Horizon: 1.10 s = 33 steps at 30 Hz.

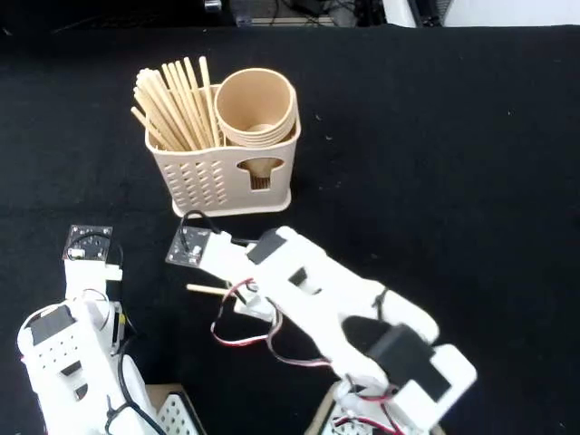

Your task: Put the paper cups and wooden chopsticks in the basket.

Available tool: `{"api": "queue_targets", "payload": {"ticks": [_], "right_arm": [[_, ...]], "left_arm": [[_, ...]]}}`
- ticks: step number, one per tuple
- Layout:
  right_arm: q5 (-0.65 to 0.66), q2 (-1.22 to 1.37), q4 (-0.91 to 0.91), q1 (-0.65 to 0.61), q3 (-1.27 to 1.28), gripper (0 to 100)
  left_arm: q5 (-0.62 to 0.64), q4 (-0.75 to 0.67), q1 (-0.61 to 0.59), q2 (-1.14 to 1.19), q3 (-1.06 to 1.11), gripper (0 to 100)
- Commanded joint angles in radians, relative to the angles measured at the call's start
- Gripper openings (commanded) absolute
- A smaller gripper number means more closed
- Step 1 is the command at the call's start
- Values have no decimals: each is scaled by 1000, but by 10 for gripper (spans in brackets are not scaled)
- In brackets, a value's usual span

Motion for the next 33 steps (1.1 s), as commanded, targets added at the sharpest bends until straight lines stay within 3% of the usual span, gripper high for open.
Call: {"api": "queue_targets", "payload": {"ticks": [1, 4, 13, 24, 29, 33], "right_arm": [[-5, 36, -38, 9, -48, 187], [-5, 41, -11, 9, -73, 17], [-3, 8, 63, 11, -111, 11], [-5, -358, 232, 9, -205, 11], [-5, -536, 307, 9, -386, 11], [-80, -598, 241, 8, -567, 11]], "left_arm": [[-12, -11, 15, -3, 2, 145], [-12, -11, 15, -3, 2, 145], [-12, -11, 15, -3, 2, 145], [-12, -11, 15, -3, 2, 145], [-12, -11, 15, -3, 2, 145], [-12, -11, 15, -3, 2, 145]]}}
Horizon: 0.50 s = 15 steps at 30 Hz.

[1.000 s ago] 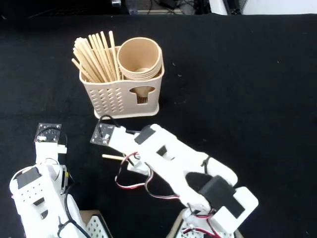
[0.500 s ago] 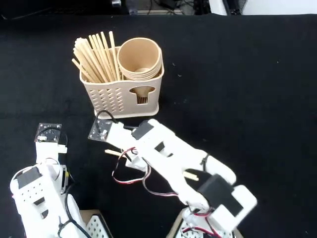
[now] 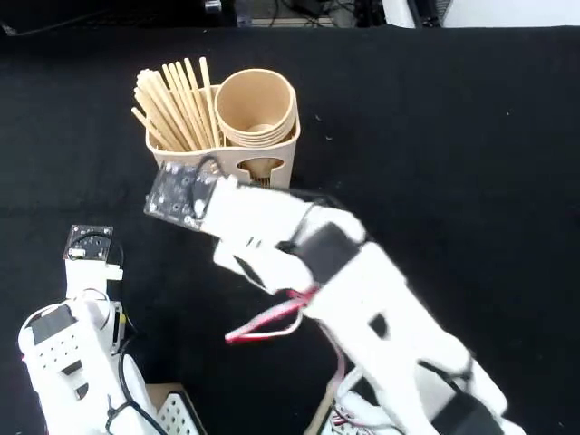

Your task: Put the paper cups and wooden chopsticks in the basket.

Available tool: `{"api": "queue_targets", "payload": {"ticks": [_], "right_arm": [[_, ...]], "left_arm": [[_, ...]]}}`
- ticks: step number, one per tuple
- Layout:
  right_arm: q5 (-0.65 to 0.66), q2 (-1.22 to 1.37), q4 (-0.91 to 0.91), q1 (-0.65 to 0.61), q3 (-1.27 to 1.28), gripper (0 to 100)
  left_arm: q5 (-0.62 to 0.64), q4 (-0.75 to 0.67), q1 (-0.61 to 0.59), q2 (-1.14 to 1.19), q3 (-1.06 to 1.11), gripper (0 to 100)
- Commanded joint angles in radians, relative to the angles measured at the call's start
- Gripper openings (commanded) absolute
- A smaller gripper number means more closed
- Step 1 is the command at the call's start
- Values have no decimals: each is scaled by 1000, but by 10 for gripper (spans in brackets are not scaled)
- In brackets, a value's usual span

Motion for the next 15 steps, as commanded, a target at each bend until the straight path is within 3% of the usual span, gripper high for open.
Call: {"api": "queue_targets", "payload": {"ticks": [1, 7, 15], "right_arm": [[-110, -56, -86, 3, -185, 11], [-328, -53, -477, 5, -223, 12], [-341, 119, -947, 26, -202, 12]], "left_arm": [[-12, -11, 15, -3, 2, 145], [-12, -11, 15, -3, 2, 145], [-12, -11, 15, -3, 2, 145]]}}
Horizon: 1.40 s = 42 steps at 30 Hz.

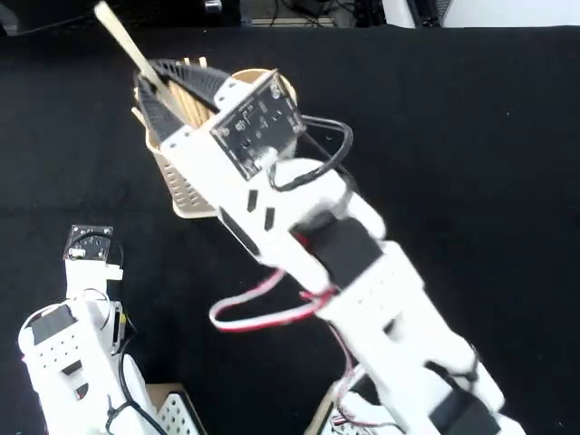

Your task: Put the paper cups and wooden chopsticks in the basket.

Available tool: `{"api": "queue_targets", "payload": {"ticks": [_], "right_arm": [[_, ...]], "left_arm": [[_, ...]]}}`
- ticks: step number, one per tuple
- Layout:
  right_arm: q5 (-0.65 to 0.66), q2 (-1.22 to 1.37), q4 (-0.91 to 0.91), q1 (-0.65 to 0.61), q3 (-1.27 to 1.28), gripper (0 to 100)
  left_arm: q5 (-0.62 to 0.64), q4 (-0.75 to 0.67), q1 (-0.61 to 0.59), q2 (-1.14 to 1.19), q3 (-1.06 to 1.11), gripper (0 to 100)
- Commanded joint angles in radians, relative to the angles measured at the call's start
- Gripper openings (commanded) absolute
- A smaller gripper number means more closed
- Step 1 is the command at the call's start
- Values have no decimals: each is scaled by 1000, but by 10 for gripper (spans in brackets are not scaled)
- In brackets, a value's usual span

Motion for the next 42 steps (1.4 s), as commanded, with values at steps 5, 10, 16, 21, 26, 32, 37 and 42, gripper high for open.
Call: {"api": "queue_targets", "payload": {"ticks": [5, 10, 16, 21, 26, 32, 37, 42], "right_arm": [[-17, 213, -284, 87, -36, 12], [-18, 352, -298, 98, -12, 12], [-14, 421, -256, 100, 2, 34], [-17, 357, -8, 97, -93, 181], [-17, 200, 196, 78, -225, 125], [-11, -85, 494, 115, -236, 22], [-11, -297, 658, 227, -99, 14], [-11, -545, 753, 390, 130, 14]], "left_arm": [[-12, -11, 15, -3, 2, 145], [-12, -11, 15, -3, 4, 145], [-12, -11, 15, -3, 4, 145], [-12, -11, 15, -3, 4, 145], [-12, -11, 15, -3, 7, 145], [-11, -8, 13, -5, 5, 135], [-9, -8, 35, -5, -21, 24], [29, -5, 38, -40, -77, 30]]}}
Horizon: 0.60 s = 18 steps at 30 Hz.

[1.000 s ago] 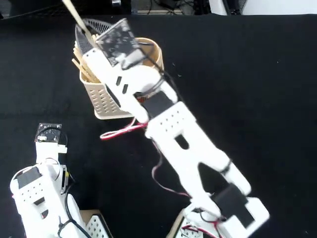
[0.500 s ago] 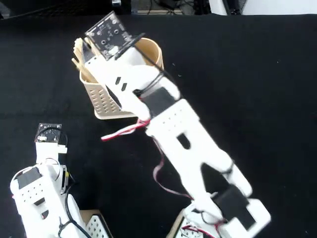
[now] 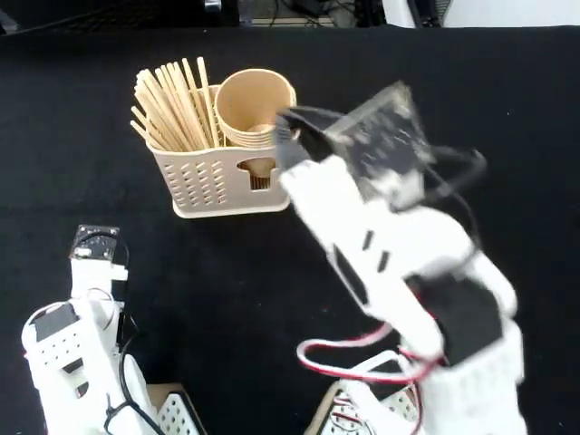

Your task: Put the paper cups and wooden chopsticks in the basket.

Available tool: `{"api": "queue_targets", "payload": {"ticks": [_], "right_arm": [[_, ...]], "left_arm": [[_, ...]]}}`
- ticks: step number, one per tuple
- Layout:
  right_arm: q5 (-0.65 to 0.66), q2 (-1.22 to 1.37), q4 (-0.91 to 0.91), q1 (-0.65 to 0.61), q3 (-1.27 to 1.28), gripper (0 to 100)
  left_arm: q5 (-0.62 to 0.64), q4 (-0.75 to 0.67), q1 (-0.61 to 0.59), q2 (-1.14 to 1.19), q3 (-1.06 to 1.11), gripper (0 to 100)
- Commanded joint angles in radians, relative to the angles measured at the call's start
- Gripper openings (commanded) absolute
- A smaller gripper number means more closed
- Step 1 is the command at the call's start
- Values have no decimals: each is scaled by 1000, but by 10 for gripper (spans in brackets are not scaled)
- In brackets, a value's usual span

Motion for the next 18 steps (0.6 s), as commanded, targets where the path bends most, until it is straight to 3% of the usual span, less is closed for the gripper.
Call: {"api": "queue_targets", "payload": {"ticks": [1, 6, 11, 18], "right_arm": [[-5, -196, 54, 114, 166, 14], [-3, -469, 58, 236, 522, 18], [-11, -680, 2, 296, 888, 15], [-12, -955, -2, 304, 1221, 15]], "left_arm": [[58, -6, 5, -68, -68, 30], [173, 69, 38, -354, -18, 30], [218, 262, 179, -769, 28, 30], [221, 230, 268, -680, 42, 32]]}}
